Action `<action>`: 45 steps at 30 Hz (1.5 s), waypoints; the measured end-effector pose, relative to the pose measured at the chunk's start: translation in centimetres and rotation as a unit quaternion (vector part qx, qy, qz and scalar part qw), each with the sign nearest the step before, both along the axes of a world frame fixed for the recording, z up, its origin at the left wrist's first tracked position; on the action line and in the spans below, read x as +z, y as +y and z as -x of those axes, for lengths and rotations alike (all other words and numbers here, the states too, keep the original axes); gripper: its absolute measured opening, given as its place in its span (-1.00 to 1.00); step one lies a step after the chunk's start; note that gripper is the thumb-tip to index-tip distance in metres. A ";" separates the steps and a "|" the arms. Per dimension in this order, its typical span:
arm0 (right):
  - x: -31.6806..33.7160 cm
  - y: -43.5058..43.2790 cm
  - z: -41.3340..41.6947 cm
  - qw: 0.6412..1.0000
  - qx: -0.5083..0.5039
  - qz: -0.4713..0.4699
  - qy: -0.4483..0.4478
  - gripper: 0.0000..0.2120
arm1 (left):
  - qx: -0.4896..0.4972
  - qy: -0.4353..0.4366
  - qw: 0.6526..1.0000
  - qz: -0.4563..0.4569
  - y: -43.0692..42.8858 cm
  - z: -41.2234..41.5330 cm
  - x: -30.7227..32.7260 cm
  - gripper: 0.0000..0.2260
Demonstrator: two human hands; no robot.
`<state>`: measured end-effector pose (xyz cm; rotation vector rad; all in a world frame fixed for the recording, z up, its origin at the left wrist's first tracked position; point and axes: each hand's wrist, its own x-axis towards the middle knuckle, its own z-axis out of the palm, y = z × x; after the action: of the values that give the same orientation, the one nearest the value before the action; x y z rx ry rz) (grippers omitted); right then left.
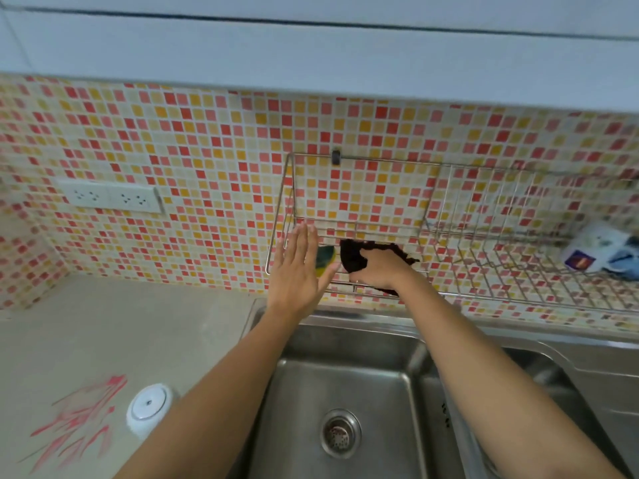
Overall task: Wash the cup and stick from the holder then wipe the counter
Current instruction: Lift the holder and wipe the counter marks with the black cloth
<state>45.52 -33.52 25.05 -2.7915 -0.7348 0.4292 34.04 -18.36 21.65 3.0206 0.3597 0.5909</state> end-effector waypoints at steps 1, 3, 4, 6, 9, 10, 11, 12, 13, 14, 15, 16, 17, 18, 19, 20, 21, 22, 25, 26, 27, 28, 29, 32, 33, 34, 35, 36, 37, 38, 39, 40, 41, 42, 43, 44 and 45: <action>0.0 -0.2 -0.1 1.000 0.006 0.004 -0.024 -0.40 | 0.001 0.002 1.000 0.002 0.0 0.0 0.0 -0.26; -0.2 -0.6 -0.2 0.996 -0.015 -0.011 -0.088 -0.71 | 0.001 0.006 1.000 0.006 0.0 -0.1 0.0 -0.25; -0.3 -0.8 -0.1 0.992 -0.033 -0.018 -0.120 -0.78 | 0.001 0.008 1.000 0.008 0.0 -0.2 0.0 -0.26; -0.2 -1.2 0.1 0.987 -0.057 -0.034 -0.146 -0.76 | -0.002 0.011 1.000 0.004 0.2 -0.2 0.0 -0.27; 0.0 -1.5 0.0 0.984 -0.081 -0.098 -0.122 -0.73 | -0.016 0.012 1.000 0.016 0.1 0.4 0.2 -0.23; 0.1 -1.6 0.1 0.979 -0.096 -0.126 -0.125 -0.73 | -0.025 0.008 0.999 0.020 0.1 0.9 -0.1 -0.21; 0.2 -1.6 0.4 0.972 -0.109 -0.156 -0.140 -0.74 | -0.039 0.002 0.999 0.016 0.1 1.8 -0.5 -0.20; 0.4 -1.7 1.0 0.961 -0.114 -0.188 -0.168 -0.73 | -0.059 -0.002 0.998 0.011 0.2 2.9 -1.1 -0.21; 0.6 -1.8 1.9 0.947 -0.108 -0.221 -0.207 -0.73 | -0.081 -0.004 0.997 0.013 0.5 4.2 -1.8 -0.23; 0.9 -1.7 3.3 0.930 -0.094 -0.253 -0.249 -0.74 | -0.097 -0.005 0.995 0.024 1.1 5.6 -2.4 -0.25; 1.0 -1.5 4.8 0.912 -0.081 -0.283 -0.285 -0.76 | -0.102 -0.007 0.994 0.038 1.9 6.9 -3.0 -0.27; 1.1 -1.1 6.6 0.897 -0.074 -0.311 -0.306 -0.78 | -0.101 -0.011 0.994 0.051 2.9 8.3 -3.3 -0.27; 1.1 -0.6 8.4 0.884 -0.073 -0.340 -0.312 -0.79 | -0.093 -0.018 0.993 0.065 4.0 9.6 -3.5 -0.28; 0.8 0.0 10.3 0.874 -0.075 -0.369 -0.307 -0.79 | -0.084 -0.025 0.993 0.080 5.1 11.0 -3.6 -0.28; 0.3 0.7 12.3 0.868 -0.076 -0.393 -0.294 -0.79 | -0.071 -0.030 0.992 0.095 6.3 12.4 -3.7 -0.29; -0.5 1.5 14.3 0.866 -0.076 -0.409 -0.278 -0.79 | -0.058 -0.030 0.992 0.110 7.6 13.9 -4.0 -0.29; -1.6 2.4 16.3 0.867 -0.071 -0.415 -0.265 -0.80 | -0.045 -0.023 0.991 0.128 8.9 15.4 -4.5 -0.28; -3.2 3.5 18.2 0.872 -0.065 -0.415 -0.250 -0.80 | -0.032 -0.011 0.989 0.147 10.4 16.7 -5.3 -0.28; -9.8 7.2 24.0 0.904 -0.069 -0.386 -0.172 -0.79 | 0.010 0.025 0.975 0.222 14.2 20.7 -8.2 -0.25; -12.2 8.7 26.1 0.920 -0.080 -0.359 -0.138 -0.79 | 0.017 0.035 0.969 0.246 15.1 21.9 -9.0 -0.24; -14.4 10.1 28.1 0.935 -0.093 -0.327 -0.102 -0.80 | 0.015 0.046 0.962 0.269 16.0 23.1 -9.9 -0.23; -16.4 11.5 30.3 0.947 -0.110 -0.296 -0.062 -0.82 | 0.004 0.058 0.955 0.292 16.8 24.2 -10.8 -0.21; -18.1 12.9 32.4 0.955 -0.123 -0.267 -0.022 -0.84 | -0.013 0.067 0.946 0.316 17.6 25.2 -11.6 -0.19; -21.7 16.6 37.2 0.974 -0.138 -0.176 0.037 -0.77 | -0.059 0.089 0.915 0.390 19.9 26.9 -14.1 -0.07; -22.5 17.5 38.6 0.983 -0.120 -0.139 0.026 -0.71 | -0.067 0.096 0.908 0.402 20.5 27.1 -15.0 -0.03; -23.2 18.2 39.9 0.990 -0.098 -0.099 0.000 -0.68 | -0.074 0.101 0.903 0.411 21.1 27.3 -15.8 -0.01; -23.5 18.6 41.1 0.994 -0.084 -0.067 -0.037 -0.68 | -0.084 0.105 0.897 0.421 21.5 27.3 -16.6 0.01; -23.8 18.9 42.2 0.993 -0.081 -0.046 -0.069 -0.69 | -0.097 0.105 0.888 0.438 21.9 27.3 -17.3 0.00; -23.9 19.1 43.1 0.991 -0.080 -0.041 -0.096 -0.69 | -0.112 0.101 0.875 0.461 22.2 27.3 -17.9 -0.04; -24.4 19.1 43.8 0.988 -0.077 -0.050 -0.123 -0.68 | -0.123 0.095 0.863 0.481 22.4 27.1 -18.5 -0.09; -24.9 19.1 44.2 0.986 -0.063 -0.061 -0.140 -0.67 | -0.128 0.087 0.855 0.494 22.6 27.0 -19.1 -0.15; -25.5 19.0 44.3 0.986 -0.038 -0.069 -0.146 -0.66 | -0.127 0.081 0.851 0.502 22.7 26.8 -19.6 -0.17; -26.2 19.0 44.4 0.987 -0.009 -0.064 -0.147 -0.65 | -0.126 0.078 0.847 0.510 22.7 26.5 -19.9 -0.19; -26.8 19.2 44.3 0.988 0.018 -0.050 -0.144 -0.63 | -0.125 0.077 0.845 0.514 22.7 26.2 -20.0 -0.20; -27.3 19.4 44.2 0.990 0.038 -0.029 -0.134 -0.60 | -0.121 0.075 0.841 0.522 22.6 25.8 -20.1 -0.20; -27.8 19.8 43.8 0.990 0.052 -0.008 -0.130 -0.57 | -0.113 0.068 0.838 0.530 22.6 25.5 -20.0 -0.21; -28.2 20.4 43.1 0.990 0.060 0.005 -0.126 -0.53 | -0.101 0.057 0.836 0.537 22.7 25.2 -19.8 -0.21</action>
<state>2.39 -13.10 -3.20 -2.8525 -0.9588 0.0998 8.88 4.35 1.86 1.9516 0.2421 0.0937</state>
